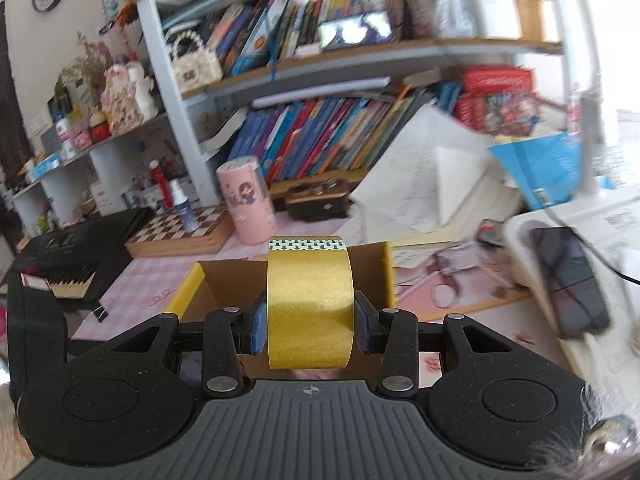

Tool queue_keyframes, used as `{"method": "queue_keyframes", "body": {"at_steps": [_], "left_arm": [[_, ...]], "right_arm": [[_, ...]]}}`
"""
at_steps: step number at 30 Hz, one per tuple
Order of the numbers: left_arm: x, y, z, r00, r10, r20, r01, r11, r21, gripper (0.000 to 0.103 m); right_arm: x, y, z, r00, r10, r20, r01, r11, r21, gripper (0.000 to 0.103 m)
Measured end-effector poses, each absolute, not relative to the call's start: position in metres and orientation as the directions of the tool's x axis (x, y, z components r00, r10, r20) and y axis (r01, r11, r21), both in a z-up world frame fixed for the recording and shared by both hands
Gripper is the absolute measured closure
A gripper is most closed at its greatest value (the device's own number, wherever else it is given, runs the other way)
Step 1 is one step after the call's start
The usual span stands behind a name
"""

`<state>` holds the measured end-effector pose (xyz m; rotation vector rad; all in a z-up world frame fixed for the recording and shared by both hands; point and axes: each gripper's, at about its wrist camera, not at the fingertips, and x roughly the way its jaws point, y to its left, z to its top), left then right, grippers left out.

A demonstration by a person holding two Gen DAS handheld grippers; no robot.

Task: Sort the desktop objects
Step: 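Open the left tool to drop the grey car while the right tool releases the tape into the box, then withdraw both open tools from the yellow box back over the table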

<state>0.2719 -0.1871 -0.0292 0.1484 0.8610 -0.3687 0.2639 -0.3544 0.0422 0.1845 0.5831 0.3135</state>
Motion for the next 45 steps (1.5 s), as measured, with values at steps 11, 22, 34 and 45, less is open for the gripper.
{"method": "queue_keyframes", "body": {"at_steps": [11, 22, 34, 45], "left_arm": [[0.280, -0.192, -0.041, 0.551, -0.241, -0.799, 0.365, 0.931, -0.029, 0.058], [0.237, -0.170, -0.011, 0.677, -0.220, -0.702, 0.311, 0.950, 0.003, 0.056], [0.183, -0.122, 0.023, 0.794, -0.179, -0.580, 0.196, 0.980, -0.033, 0.050], [0.138, -0.086, 0.021, 0.840, -0.149, -0.522, 0.138, 0.989, -0.060, 0.050]], "right_arm": [[0.367, -0.290, 0.005, 0.516, 0.505, -0.692, -0.372, 0.860, 0.350, 0.065], [0.386, -0.252, -0.015, 0.440, 0.497, -0.747, -0.407, 0.853, 0.328, 0.063], [0.330, -0.266, 0.039, 0.646, 0.503, -0.575, -0.428, 0.862, 0.273, 0.051], [0.224, -0.274, 0.043, 0.788, 0.345, -0.510, -0.299, 0.939, 0.173, 0.051]]}}
